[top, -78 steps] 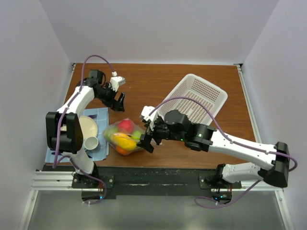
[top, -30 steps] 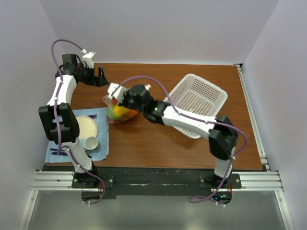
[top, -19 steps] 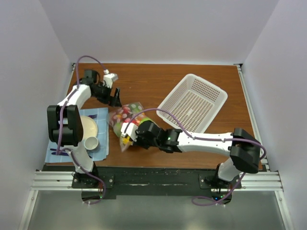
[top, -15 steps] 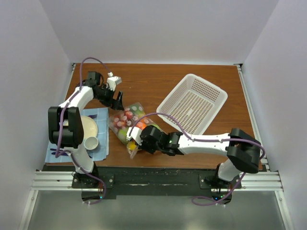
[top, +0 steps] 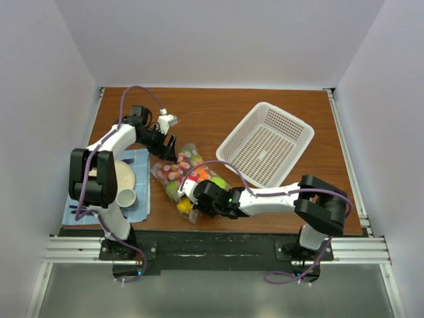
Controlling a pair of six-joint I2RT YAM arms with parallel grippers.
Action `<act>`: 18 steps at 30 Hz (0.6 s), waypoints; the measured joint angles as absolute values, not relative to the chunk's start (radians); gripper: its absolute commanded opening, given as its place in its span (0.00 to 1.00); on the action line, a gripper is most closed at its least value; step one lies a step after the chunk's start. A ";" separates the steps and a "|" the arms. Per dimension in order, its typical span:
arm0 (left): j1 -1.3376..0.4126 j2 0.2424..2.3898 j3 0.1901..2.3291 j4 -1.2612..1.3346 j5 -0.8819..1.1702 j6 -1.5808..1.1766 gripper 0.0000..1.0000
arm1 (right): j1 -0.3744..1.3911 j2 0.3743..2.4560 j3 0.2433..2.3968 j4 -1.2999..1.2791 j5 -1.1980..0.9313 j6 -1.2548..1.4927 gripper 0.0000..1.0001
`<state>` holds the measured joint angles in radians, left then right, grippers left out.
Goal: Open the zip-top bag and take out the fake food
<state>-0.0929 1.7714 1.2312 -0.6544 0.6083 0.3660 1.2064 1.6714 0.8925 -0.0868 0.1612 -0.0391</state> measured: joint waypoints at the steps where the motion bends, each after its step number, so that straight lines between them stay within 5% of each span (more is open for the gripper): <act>1: -0.093 1.771 1.231 -0.661 0.617 0.371 0.31 | 1.206 1.680 0.894 -0.081 0.170 -0.038 0.09; 3: -0.093 1.772 1.235 -0.681 0.634 0.380 0.00 | 1.207 1.701 0.904 -0.070 0.194 -0.037 0.19; 10: -0.064 1.797 1.378 -0.735 0.593 0.388 0.00 | 1.206 1.739 0.954 -0.056 0.274 -0.035 0.58; 18: -0.016 1.799 1.466 -0.727 0.483 0.389 0.00 | 1.206 1.576 0.936 -0.060 0.338 -0.023 0.63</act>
<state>-0.0158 1.7988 1.4662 -0.7269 0.4828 0.3893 1.2060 1.5764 0.9356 -0.0597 0.3382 -0.0231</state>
